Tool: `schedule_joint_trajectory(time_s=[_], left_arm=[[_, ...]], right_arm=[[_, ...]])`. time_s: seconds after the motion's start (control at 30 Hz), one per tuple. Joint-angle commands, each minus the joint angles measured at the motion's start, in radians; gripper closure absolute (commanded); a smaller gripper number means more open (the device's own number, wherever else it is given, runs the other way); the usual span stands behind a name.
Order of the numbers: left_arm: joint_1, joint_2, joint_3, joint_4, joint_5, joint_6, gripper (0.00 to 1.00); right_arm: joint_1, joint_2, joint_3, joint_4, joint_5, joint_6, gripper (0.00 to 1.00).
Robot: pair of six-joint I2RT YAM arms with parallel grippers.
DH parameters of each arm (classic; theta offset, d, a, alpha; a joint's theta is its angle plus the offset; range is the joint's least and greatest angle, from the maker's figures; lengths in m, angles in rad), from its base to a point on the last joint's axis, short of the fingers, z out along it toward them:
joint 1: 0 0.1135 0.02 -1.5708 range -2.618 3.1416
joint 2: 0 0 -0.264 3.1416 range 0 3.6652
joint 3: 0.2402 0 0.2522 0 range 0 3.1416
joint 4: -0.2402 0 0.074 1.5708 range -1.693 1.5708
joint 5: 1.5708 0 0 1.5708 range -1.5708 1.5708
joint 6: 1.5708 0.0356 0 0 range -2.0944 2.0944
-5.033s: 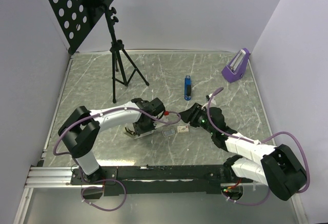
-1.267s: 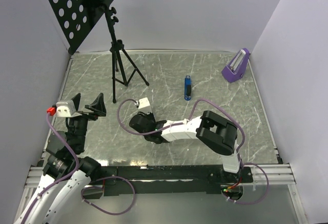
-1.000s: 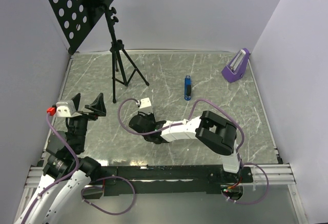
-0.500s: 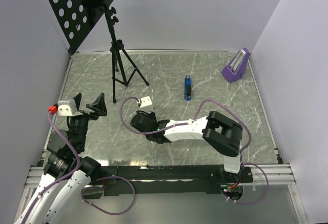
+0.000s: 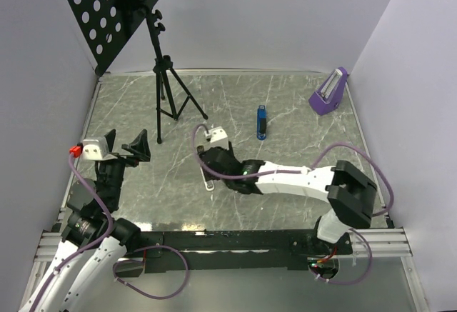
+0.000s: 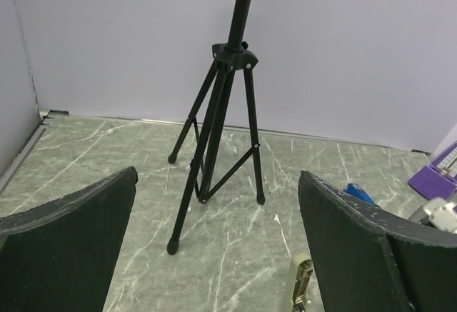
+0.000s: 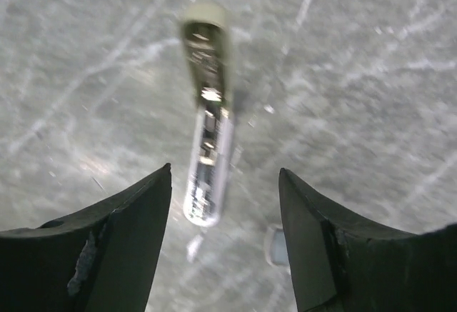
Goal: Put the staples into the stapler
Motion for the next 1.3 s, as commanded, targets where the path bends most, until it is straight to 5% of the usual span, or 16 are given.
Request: schedule_joint_trajectory(time_s=[0.0, 0.23, 0.53, 0.83, 1.27], left_arm=[[0.005, 0.017, 0.015, 0.025, 0.021, -0.018, 0.01], [0.008, 0.018, 0.015, 0.026, 0.027, -0.018, 0.01], [0.007, 0.010, 0.015, 0.028, 0.032, -0.021, 0.01], [0.007, 0.013, 0.017, 0.025, 0.036, -0.021, 0.01], [0.007, 0.020, 0.017, 0.025, 0.039, -0.020, 0.01]], right_arm=[[-0.090, -0.089, -0.027, -0.162, -0.162, 0.007, 0.30], [-0.213, -0.118, -0.041, -0.311, -0.367, 0.044, 0.31], [-0.236, -0.019, 0.010, -0.417, -0.405, 0.044, 0.34], [-0.239, 0.047, 0.066, -0.433, -0.427, 0.036, 0.55], [-0.236, 0.110, 0.095, -0.434, -0.482, 0.022, 0.63]])
